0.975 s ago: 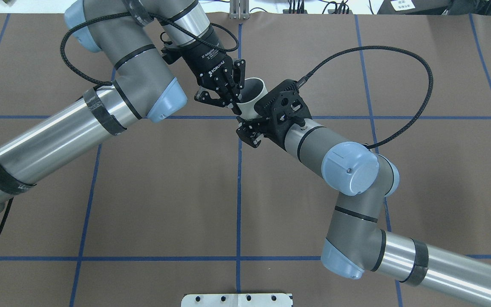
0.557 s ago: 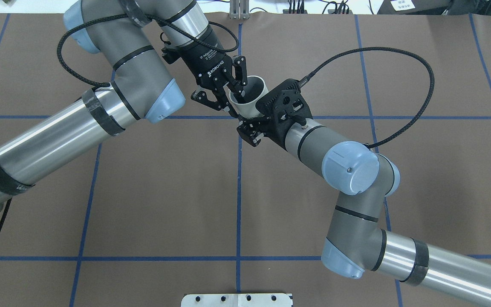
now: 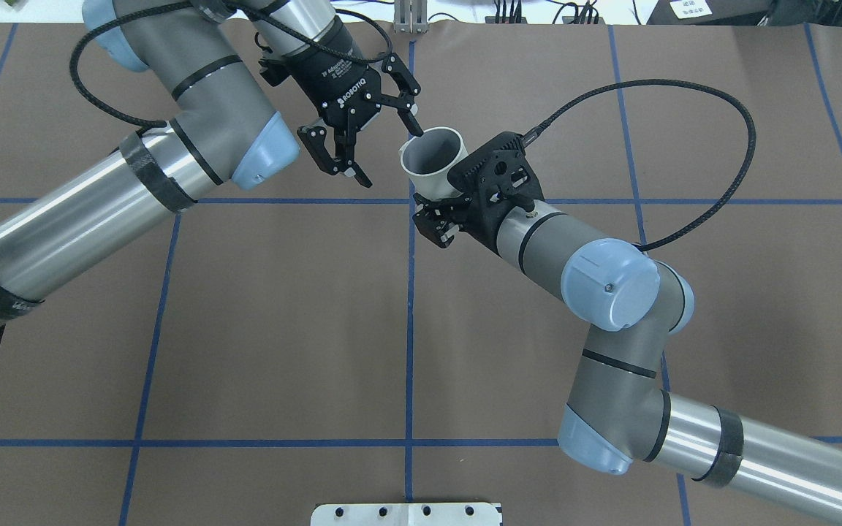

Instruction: Left arm hands cup to right arm to dump lemon

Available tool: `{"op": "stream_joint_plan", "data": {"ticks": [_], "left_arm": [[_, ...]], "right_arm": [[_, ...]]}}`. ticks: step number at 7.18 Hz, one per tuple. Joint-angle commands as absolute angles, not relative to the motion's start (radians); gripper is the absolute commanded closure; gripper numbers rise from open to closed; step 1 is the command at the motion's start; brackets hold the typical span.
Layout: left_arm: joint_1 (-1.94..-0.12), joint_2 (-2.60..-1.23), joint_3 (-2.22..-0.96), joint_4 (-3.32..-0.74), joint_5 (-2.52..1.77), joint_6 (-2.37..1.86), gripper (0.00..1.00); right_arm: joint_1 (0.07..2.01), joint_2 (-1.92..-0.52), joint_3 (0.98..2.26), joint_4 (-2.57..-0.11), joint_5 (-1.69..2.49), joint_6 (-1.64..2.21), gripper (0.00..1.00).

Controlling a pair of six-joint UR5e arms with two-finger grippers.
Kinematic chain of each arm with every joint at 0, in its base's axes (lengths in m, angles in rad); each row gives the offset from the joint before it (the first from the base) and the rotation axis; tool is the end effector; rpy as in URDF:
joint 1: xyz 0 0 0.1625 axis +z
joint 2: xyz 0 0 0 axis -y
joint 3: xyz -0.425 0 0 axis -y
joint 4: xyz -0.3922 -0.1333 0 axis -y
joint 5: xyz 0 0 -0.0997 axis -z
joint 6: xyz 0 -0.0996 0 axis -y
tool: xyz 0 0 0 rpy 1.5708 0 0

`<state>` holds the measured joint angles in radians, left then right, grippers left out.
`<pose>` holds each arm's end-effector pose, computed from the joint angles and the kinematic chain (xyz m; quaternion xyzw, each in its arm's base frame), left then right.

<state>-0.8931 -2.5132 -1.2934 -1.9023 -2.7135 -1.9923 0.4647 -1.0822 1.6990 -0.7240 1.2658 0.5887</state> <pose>0.4316 -0.6043 0.1091 -0.3680 0.5018 -0.2469 0.7428 -0.4852 -0.4258 0.2219 0.5219 -0.4202 -0.0900 0.7368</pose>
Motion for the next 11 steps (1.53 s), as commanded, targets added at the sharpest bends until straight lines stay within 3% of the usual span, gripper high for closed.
{"op": "stream_joint_plan", "data": {"ticks": [1,3,5,7,11], "left_arm": [[-0.937,-2.508,-1.292,-1.917,-2.648,-1.941,0.0],[-0.972,-2.508,-1.293,-1.919,-2.582,-1.937,0.0],[-1.003,-2.499,-1.292,-1.914,-2.498,-1.789,0.0],[-1.017,-2.468,-1.293,-1.911,-2.441,-1.721,0.0],[-1.038,-2.465,-1.301,-1.911,-2.424,-1.717,0.0]], "right_arm": [[0.533,-1.155,1.71,-0.726,1.262,0.683,0.81],[0.639,-1.253,1.717,-0.723,1.262,0.695,0.82],[0.769,-1.389,1.753,-0.713,1.275,0.686,0.91],[0.938,-1.6,1.796,-0.5,1.488,0.686,1.0],[1.187,-1.909,1.761,-0.133,1.803,0.698,0.99]]}}
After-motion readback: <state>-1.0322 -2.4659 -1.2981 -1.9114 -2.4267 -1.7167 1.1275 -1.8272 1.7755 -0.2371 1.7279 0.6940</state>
